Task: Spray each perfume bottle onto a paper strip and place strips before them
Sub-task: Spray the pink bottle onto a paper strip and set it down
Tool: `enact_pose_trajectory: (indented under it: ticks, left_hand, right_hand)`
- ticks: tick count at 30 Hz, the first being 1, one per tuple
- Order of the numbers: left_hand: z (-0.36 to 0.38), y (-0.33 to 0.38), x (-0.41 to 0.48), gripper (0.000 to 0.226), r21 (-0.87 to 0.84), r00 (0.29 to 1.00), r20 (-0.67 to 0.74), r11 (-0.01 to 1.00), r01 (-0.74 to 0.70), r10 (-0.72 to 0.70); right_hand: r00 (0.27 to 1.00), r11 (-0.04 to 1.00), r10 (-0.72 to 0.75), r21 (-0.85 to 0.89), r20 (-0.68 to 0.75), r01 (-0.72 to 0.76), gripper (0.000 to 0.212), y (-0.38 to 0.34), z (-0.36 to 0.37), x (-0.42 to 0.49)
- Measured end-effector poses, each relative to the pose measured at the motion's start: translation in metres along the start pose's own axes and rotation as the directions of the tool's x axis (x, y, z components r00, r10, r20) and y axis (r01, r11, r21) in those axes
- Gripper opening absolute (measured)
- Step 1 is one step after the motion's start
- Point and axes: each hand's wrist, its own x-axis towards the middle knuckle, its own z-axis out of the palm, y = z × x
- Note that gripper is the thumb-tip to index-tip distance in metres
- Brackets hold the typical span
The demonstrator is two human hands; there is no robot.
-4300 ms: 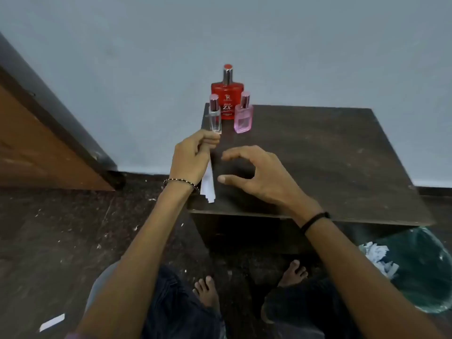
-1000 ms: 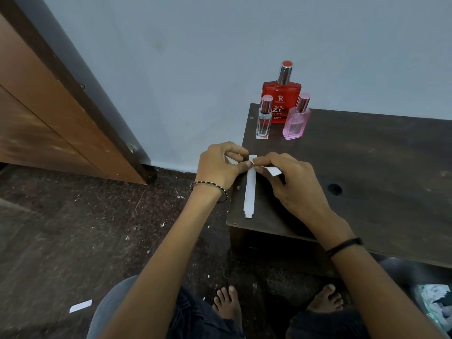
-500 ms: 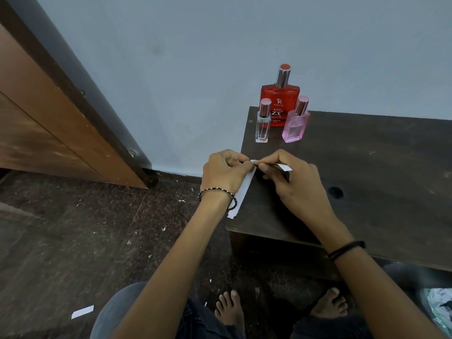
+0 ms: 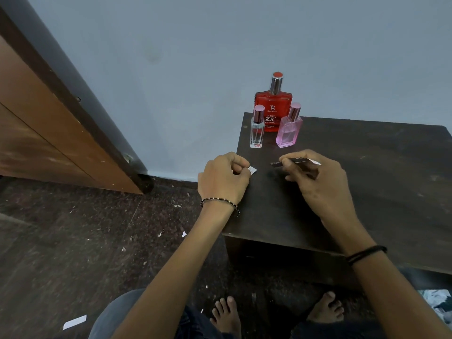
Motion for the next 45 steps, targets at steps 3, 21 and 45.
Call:
enact_pose_trajectory:
  ticks: [3,21,45]
  left_hand:
    - [0.004,0.013,-0.008,0.010,-0.039,0.981,-0.120,0.986,-0.161,0.156]
    - [0.034,0.038,-0.007,0.019,-0.575,0.986,0.140,0.803,0.156,-0.091]
    - [-0.038,0.013,-0.003,0.024,-0.151,1.000,-0.019,0.988,-0.006,0.003]
  right_hand:
    - [0.988,0.982,-0.131,-0.148,-0.077,0.118,0.013,0.002,-0.006,-0.002]
    - [0.987,0.950,-0.154,-0.283,-0.046,0.135,0.042,-0.005,-0.014,0.002]
    - [0.989,0.976,0.080,-0.190,-0.127,-0.104,0.057,-0.007,0.021,0.064]
